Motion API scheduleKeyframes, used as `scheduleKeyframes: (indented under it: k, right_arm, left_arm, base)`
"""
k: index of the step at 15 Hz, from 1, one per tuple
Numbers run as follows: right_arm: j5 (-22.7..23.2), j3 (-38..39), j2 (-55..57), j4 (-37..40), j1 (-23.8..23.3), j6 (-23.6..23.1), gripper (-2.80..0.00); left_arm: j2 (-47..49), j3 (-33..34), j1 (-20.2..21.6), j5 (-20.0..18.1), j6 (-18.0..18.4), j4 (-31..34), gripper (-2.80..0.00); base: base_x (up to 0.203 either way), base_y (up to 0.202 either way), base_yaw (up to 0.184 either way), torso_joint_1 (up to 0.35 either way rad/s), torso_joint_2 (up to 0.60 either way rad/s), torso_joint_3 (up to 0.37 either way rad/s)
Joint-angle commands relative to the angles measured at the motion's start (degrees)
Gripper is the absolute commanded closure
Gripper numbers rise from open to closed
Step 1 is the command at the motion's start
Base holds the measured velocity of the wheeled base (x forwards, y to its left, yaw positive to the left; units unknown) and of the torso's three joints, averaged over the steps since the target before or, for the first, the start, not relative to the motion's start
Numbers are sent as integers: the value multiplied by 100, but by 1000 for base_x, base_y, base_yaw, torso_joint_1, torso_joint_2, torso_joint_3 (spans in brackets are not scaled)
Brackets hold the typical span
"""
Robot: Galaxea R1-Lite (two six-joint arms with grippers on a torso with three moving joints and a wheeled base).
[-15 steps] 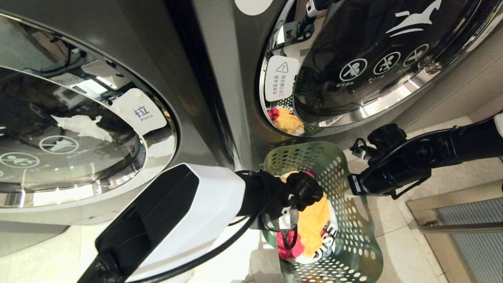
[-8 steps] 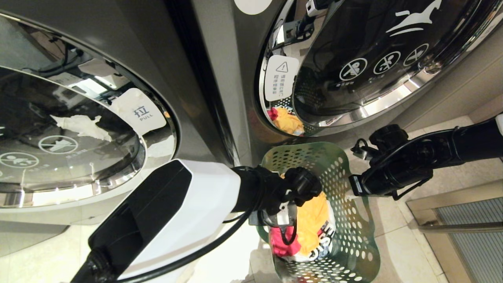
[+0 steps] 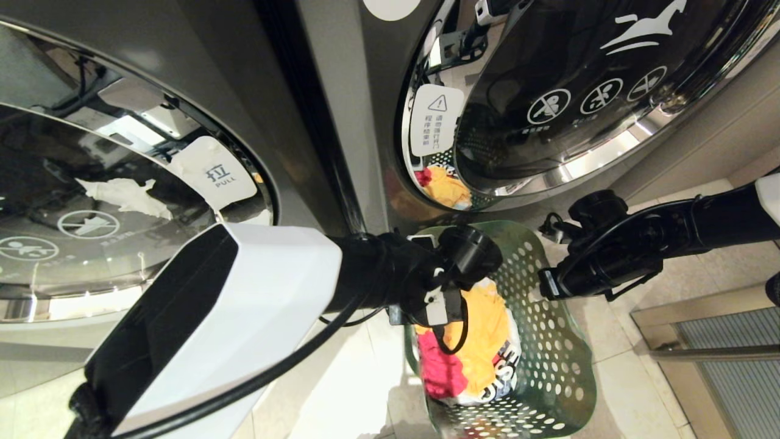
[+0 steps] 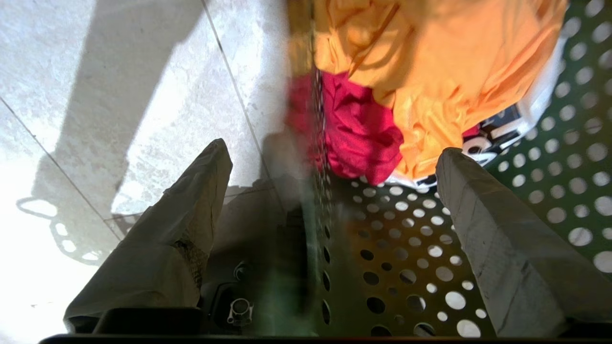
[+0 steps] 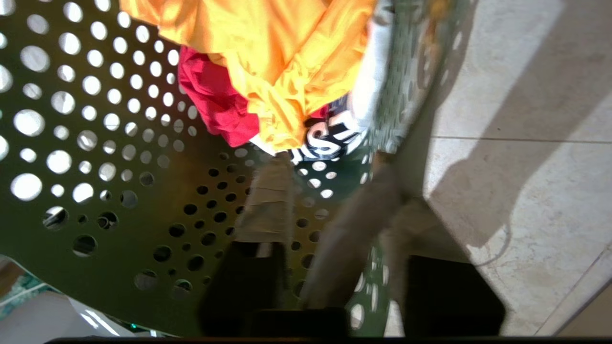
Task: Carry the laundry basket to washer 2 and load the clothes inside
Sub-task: Pick up the clothes basket and put it beside the washing machine
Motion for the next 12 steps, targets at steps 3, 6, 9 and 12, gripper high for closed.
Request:
scheduleKeyframes:
  k: [3, 6, 9, 12]
  right_arm:
    - [-202, -25, -6, 32, -10, -147, -280]
    - [-646, -221, -8, 49, -42, -598, -280]
    - [-698, -434, -30, 59, -133, -585, -280]
    - [-691, -445, -462, 337, -133, -613, -280]
  left_arm:
    - [-558, 0, 12, 21, -39, 10, -280]
    - [-928, 0, -10, 16, -32, 10, -280]
    - [-1200, 8, -96, 23, -40, 55, -280]
    - [-1303, 8, -135, 24, -40, 90, -280]
  base:
    - [0, 0, 0, 0, 0, 0]
    - [0, 0, 0, 0, 0, 0]
    - [0, 0, 0, 0, 0, 0]
    - [0, 0, 0, 0, 0, 0]
